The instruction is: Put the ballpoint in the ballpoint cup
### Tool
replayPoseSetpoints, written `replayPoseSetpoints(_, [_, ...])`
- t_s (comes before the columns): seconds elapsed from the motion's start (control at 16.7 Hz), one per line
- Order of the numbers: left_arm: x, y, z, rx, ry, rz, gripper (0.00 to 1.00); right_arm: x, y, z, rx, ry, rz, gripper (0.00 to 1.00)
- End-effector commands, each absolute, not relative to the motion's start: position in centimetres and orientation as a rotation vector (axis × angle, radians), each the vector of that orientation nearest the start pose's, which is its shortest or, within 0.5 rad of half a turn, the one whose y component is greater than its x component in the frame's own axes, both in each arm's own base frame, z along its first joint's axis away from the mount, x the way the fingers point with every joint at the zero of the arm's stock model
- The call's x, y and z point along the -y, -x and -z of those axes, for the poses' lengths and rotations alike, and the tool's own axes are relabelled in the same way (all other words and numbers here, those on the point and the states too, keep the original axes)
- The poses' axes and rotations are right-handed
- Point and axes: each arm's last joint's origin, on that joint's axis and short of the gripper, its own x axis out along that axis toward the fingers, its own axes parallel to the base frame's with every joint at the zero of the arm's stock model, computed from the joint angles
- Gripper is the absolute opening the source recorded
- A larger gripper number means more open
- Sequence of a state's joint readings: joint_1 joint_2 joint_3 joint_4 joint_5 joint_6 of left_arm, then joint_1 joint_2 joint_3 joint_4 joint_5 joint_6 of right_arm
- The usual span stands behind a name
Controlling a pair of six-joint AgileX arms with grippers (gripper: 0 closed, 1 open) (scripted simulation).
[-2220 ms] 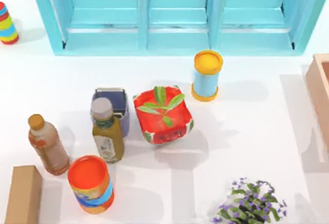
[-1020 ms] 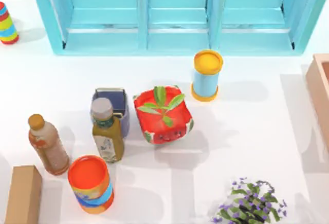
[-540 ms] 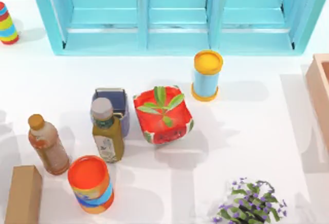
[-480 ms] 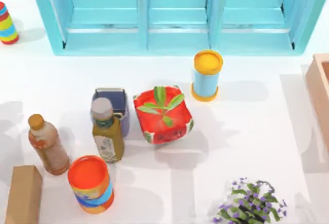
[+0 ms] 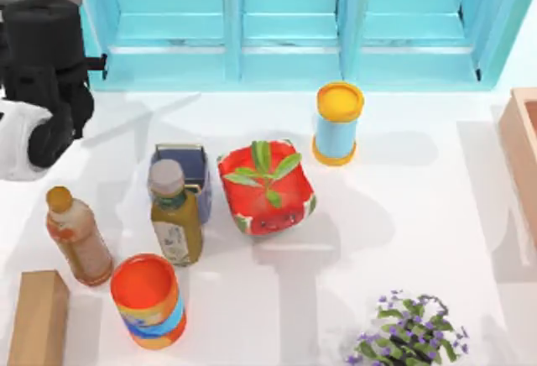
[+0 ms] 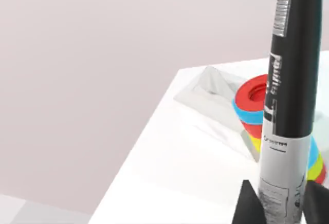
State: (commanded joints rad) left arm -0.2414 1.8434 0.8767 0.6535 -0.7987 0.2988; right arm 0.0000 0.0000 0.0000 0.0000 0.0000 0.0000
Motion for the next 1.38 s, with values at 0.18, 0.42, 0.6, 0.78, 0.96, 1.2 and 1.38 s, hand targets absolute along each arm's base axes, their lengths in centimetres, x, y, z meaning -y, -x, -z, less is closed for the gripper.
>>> replayPoseSetpoints(0.18, [14.1, -33.6, -16.6, -0.155, -0.381, -0.536, 0.0, 0.1, -10.6, -16.0, 0.0, 0.0, 0.0, 1.0])
replayPoseSetpoints(0.42, [21.0, -28.2, -18.0, 0.011, -0.208, -0.54, 0.0, 0.1, -10.6, -16.0, 0.0, 0.0, 0.0, 1.0])
replayPoseSetpoints(0.6, [23.8, -24.7, -18.8, 0.046, -0.095, -0.53, 0.0, 0.1, -10.6, -16.0, 0.0, 0.0, 0.0, 1.0])
replayPoseSetpoints(0.78, [25.1, -22.8, -19.1, 0.048, -0.04, -0.519, 0.0, 0.1, -10.6, -16.0, 0.0, 0.0, 0.0, 1.0])
replayPoseSetpoints(0.96, [25.2, -22.6, -19.2, 0.047, -0.034, -0.517, 0.0, 0.1, -10.6, -16.0, 0.0, 0.0, 0.0, 1.0])
replayPoseSetpoints(1.2, [25.1, -22.7, -19.3, 0.049, -0.032, -0.52, 0.0, 0.1, -10.6, -16.0, 0.0, 0.0, 0.0, 1.0])
replayPoseSetpoints(1.38, [25.0, -22.8, -19.2, 0.048, -0.033, -0.519, 0.0, 0.1, -10.6, -16.0, 0.0, 0.0, 0.0, 1.0])
